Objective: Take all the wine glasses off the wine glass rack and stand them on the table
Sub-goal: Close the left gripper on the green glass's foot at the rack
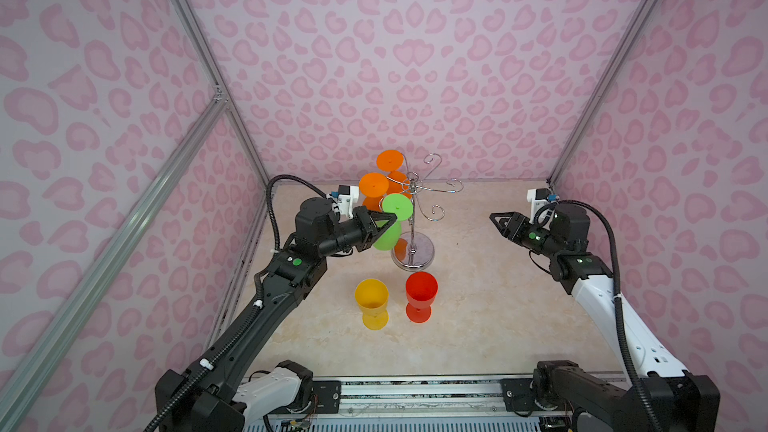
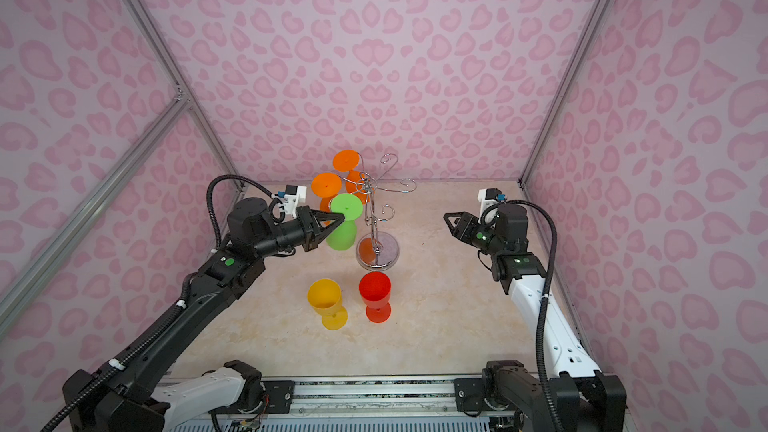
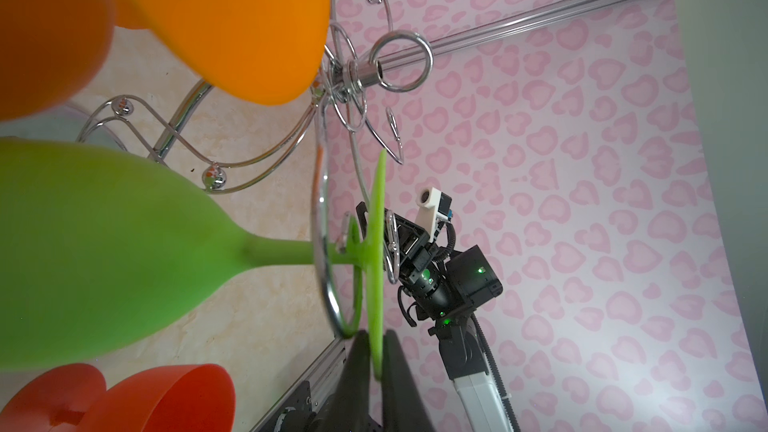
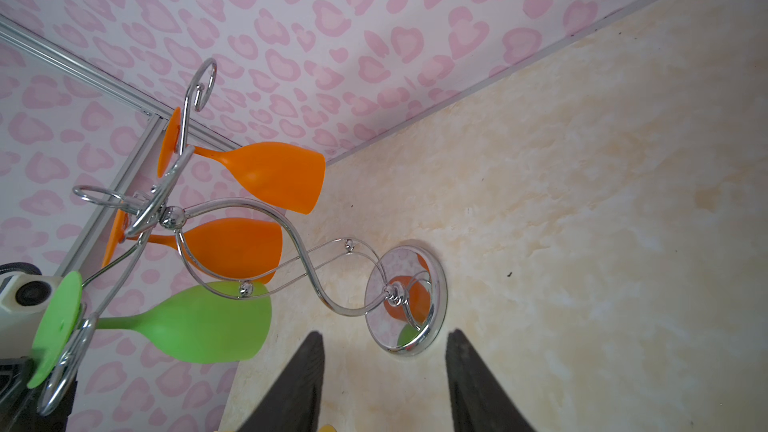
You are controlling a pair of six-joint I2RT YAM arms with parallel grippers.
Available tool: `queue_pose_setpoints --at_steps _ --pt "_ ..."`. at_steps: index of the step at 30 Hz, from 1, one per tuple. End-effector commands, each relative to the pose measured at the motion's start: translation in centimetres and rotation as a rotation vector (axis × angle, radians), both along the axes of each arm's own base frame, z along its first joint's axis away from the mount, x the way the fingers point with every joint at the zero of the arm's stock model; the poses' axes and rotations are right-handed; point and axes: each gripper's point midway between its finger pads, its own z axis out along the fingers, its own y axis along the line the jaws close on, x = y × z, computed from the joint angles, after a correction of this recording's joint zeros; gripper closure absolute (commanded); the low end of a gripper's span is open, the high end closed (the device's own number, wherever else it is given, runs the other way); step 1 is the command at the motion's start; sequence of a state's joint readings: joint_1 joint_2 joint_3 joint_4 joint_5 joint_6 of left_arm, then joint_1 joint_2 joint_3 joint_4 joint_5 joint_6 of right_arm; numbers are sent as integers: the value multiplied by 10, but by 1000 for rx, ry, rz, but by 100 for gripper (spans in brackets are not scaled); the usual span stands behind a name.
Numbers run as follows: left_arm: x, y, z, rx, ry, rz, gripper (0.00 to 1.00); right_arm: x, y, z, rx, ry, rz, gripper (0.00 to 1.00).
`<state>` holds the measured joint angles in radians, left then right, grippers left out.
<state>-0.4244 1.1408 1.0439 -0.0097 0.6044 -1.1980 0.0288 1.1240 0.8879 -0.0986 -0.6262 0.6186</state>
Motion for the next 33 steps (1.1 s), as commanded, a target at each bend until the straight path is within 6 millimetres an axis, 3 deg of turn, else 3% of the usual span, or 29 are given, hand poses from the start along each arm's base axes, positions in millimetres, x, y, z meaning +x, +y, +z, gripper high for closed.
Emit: queue_pose_setpoints --at_steps 1,7,33 --pt "-2 0 8 0 -38 -6 93 1 2 0 11 -8 7 51" --pt "-2 2 9 0 -38 -2 98 1 2 -1 15 -6 5 51" --pt "-12 10 28 -43 -33 13 97 2 3 -3 31 -7 11 51"
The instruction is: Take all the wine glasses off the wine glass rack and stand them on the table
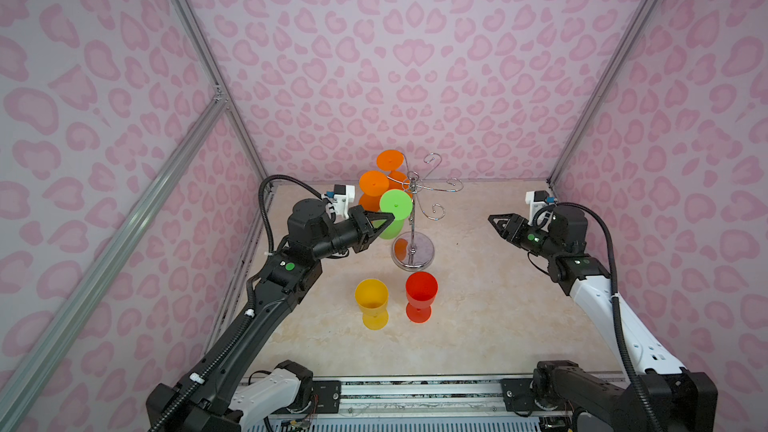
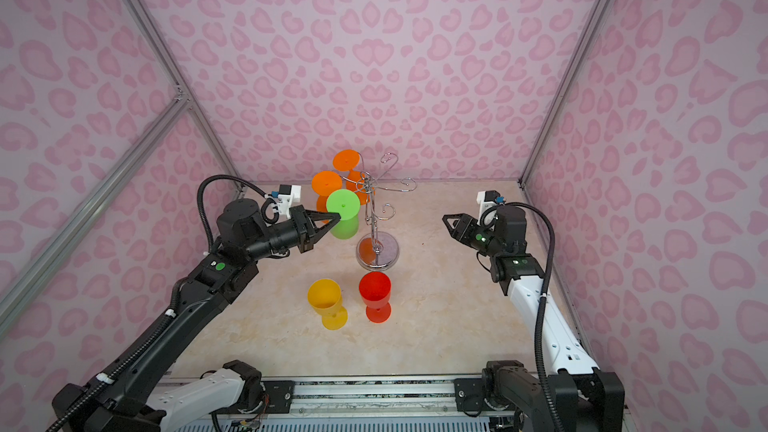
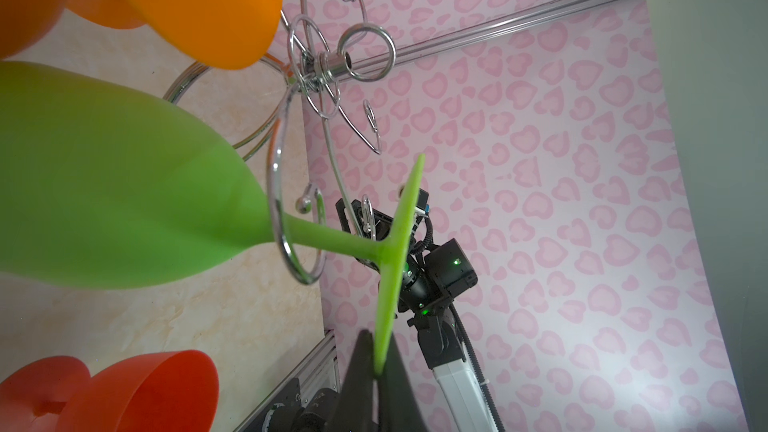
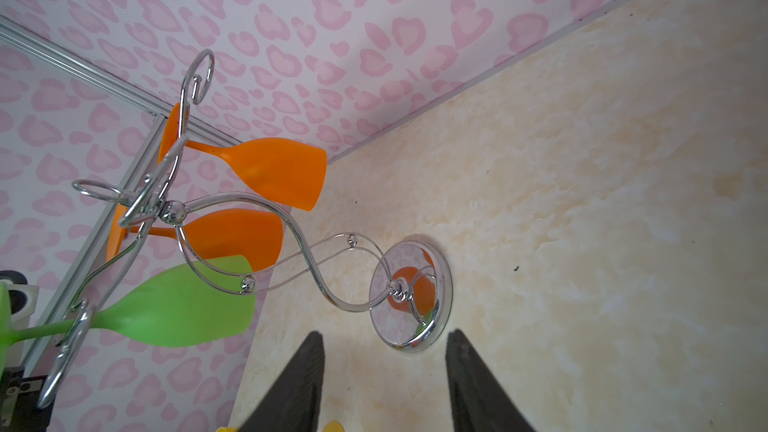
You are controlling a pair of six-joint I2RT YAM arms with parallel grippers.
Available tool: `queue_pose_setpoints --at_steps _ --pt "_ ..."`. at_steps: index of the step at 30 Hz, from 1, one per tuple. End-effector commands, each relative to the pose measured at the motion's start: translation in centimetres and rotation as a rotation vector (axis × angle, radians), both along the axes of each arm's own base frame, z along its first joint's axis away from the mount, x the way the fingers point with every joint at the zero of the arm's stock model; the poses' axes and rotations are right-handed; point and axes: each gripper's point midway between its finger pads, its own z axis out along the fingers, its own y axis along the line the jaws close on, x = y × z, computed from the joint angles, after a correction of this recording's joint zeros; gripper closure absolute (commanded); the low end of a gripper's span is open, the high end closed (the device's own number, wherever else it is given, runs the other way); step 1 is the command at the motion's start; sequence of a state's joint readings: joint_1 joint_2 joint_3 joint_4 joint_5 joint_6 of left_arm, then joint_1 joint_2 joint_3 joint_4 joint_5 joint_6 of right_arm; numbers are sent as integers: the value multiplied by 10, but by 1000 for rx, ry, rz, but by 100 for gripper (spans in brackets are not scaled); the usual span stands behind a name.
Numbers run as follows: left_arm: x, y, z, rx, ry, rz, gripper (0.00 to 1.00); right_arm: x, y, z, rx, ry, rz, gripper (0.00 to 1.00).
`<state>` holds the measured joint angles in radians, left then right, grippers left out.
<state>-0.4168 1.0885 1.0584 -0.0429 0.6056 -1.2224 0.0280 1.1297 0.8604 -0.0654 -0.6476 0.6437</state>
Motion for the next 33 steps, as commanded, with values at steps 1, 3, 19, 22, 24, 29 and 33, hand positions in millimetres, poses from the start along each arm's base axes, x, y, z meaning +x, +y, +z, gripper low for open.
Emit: queue_pose_setpoints --at_steps 1,3,19,22,24,29,33 --pt "0 4 10 -22 -17 8 97 2 1 5 3 -22 1 51" --pt "2 6 10 -31 -7 17 98 2 0 5 2 -24 -1 51" --pt "12 14 16 -58 -5 43 98 0 -1 8 1 -29 0 51" --pt "15 12 16 -57 -5 41 98 0 -3 7 1 -28 -4 51" --pt "17 11 17 -58 -6 38 98 0 -3 8 1 -29 -4 51" --pt "22 7 19 -61 -8 29 98 0 -4 7 1 -28 -8 52" --pt "25 6 18 -63 -4 28 97 0 -5 5 2 -24 -7 52"
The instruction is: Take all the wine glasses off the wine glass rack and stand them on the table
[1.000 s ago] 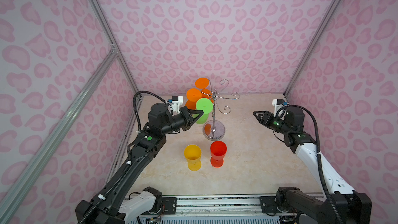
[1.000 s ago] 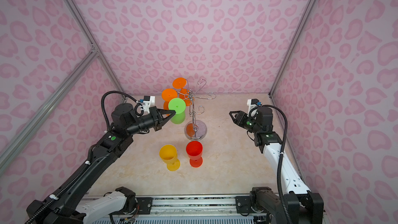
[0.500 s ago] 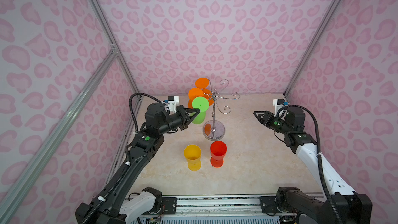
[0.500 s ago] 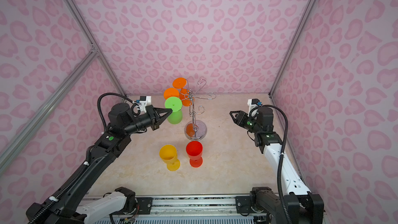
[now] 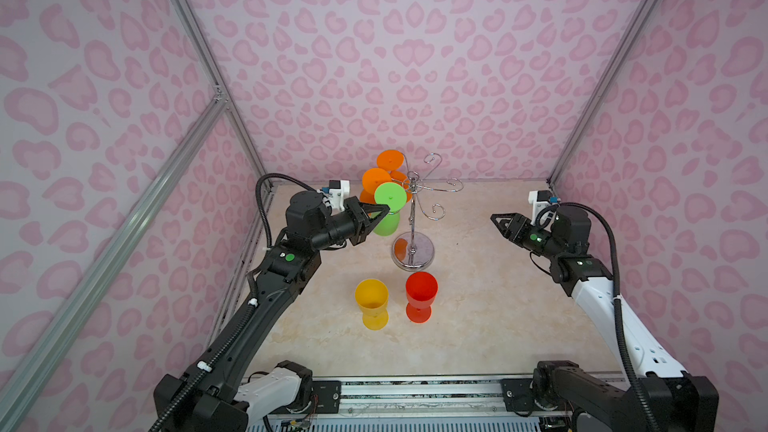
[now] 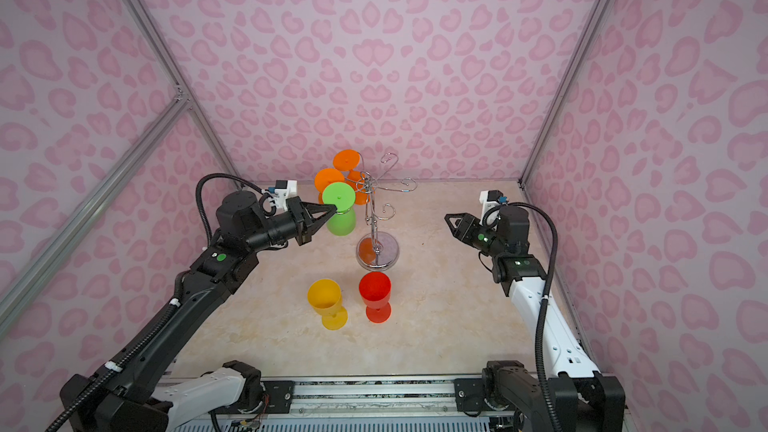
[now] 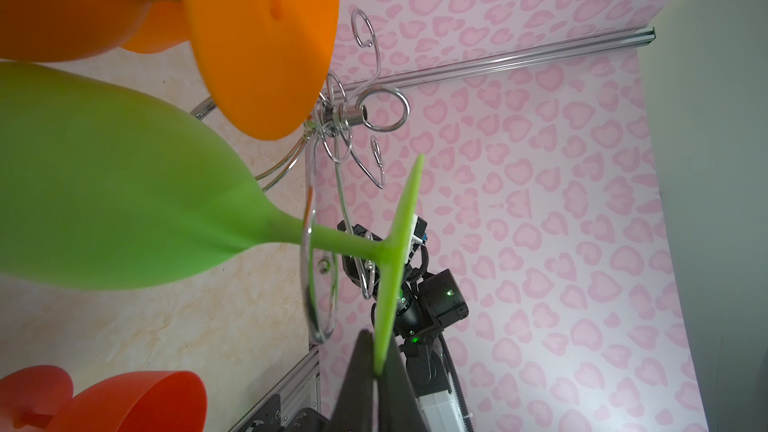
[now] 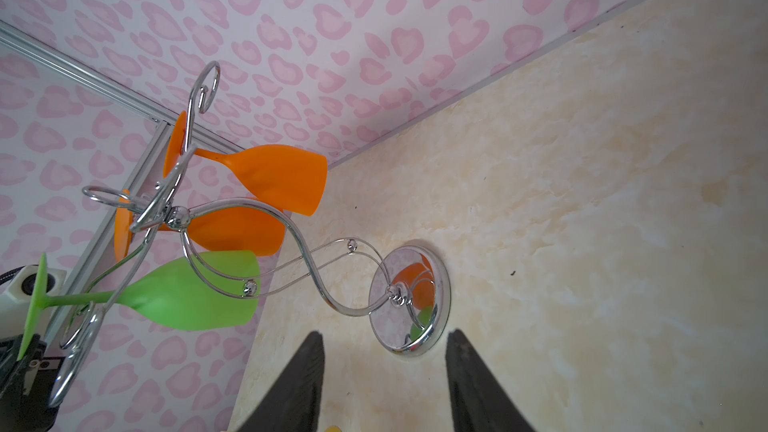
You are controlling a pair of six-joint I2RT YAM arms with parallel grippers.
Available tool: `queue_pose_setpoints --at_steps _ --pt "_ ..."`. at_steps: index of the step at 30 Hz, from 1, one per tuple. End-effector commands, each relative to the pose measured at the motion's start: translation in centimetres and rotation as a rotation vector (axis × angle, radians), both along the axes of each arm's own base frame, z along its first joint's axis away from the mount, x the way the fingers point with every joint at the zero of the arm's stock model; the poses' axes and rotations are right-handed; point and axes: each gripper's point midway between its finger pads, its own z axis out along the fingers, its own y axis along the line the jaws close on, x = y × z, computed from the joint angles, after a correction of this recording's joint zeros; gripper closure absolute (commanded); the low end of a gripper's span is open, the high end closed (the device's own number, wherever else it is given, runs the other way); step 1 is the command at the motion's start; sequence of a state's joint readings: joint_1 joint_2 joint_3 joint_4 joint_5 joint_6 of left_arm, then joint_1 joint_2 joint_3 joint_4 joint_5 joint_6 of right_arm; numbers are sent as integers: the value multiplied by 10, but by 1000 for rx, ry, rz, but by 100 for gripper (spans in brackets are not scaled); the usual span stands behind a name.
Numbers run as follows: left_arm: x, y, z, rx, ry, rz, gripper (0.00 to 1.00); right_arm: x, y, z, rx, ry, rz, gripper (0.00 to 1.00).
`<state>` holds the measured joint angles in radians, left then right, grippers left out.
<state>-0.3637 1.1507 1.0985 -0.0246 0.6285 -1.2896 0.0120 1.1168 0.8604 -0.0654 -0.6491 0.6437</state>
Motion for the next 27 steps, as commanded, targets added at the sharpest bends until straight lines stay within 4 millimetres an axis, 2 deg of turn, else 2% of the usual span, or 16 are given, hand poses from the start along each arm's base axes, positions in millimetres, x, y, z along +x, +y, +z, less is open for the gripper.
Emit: queue_pose_setpoints --at_steps 1,11,27 --pt "2 -2 16 -25 -66 -10 98 1 1 0 0 -11 6 52" --pt "2 -9 16 -21 -69 -32 97 0 1 -1 6 -11 5 52" --pt "-5 -34 10 -17 -60 -109 97 -1 1 -2 5 -9 6 52"
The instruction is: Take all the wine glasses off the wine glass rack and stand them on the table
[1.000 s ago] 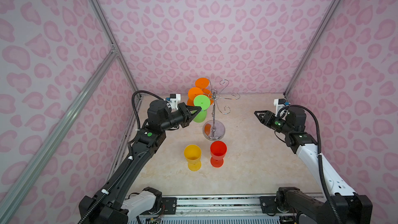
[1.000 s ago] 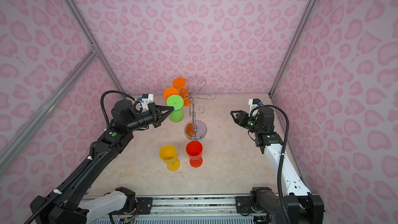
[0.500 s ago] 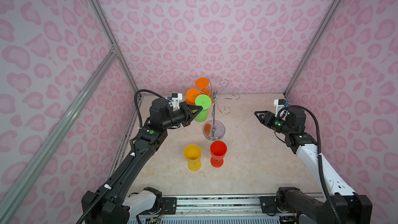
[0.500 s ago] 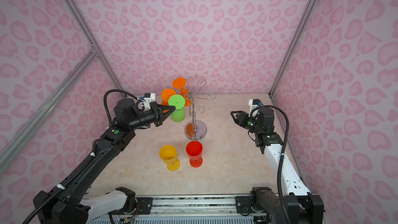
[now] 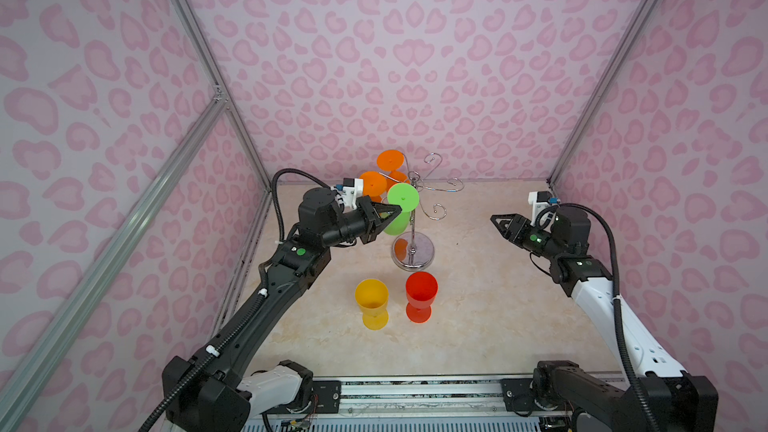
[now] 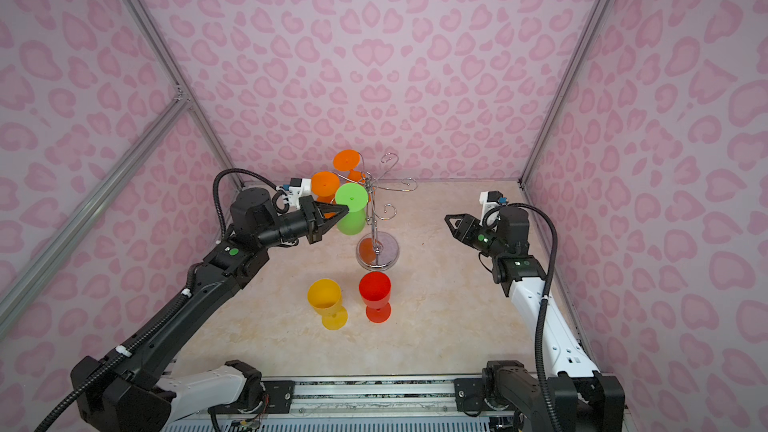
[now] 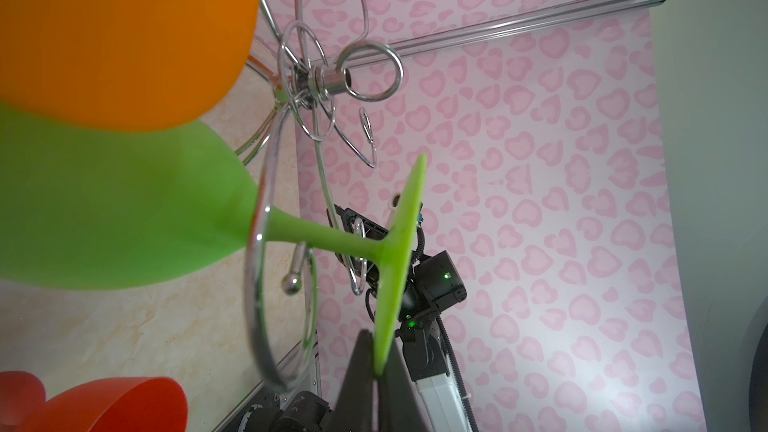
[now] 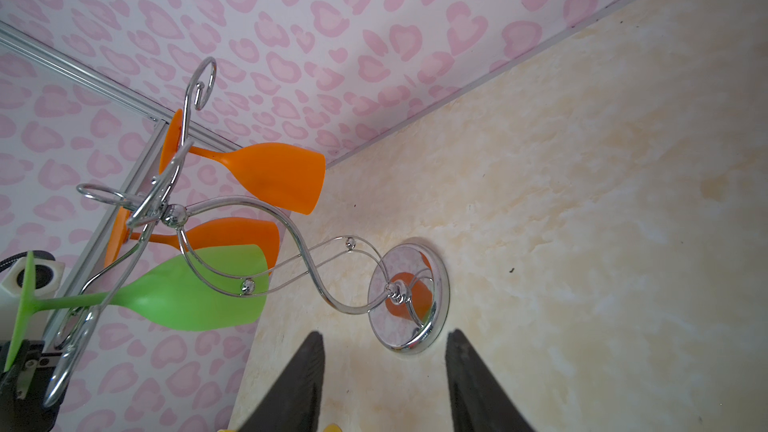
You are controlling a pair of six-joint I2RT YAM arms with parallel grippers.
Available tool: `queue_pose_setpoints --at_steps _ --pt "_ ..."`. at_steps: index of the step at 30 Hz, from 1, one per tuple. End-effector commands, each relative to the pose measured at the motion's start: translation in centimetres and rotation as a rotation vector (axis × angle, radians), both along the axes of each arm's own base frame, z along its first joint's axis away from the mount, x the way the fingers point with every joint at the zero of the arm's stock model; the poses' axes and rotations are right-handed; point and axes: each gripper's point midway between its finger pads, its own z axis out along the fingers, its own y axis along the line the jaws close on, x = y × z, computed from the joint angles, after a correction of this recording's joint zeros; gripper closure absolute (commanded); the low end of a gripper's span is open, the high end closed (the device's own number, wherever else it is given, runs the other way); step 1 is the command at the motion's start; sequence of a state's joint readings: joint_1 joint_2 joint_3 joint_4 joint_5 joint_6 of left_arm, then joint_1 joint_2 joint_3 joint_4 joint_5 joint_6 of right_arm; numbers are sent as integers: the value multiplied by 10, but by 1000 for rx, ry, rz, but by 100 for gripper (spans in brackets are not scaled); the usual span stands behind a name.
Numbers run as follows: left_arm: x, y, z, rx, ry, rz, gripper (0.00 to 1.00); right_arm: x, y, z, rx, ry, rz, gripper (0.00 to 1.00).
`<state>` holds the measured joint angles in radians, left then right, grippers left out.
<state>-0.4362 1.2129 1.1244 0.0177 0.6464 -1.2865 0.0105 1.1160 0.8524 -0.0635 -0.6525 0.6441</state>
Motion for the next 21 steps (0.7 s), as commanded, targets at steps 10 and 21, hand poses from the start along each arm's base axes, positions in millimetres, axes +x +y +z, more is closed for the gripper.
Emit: queue_pose_setpoints --at_steps 10,21 --pt "-5 -3 20 -1 -63 -30 98 0 0 2 3 -15 1 52" --pt "-11 0 12 8 -31 -33 97 -1 0 1 10 -14 1 52"
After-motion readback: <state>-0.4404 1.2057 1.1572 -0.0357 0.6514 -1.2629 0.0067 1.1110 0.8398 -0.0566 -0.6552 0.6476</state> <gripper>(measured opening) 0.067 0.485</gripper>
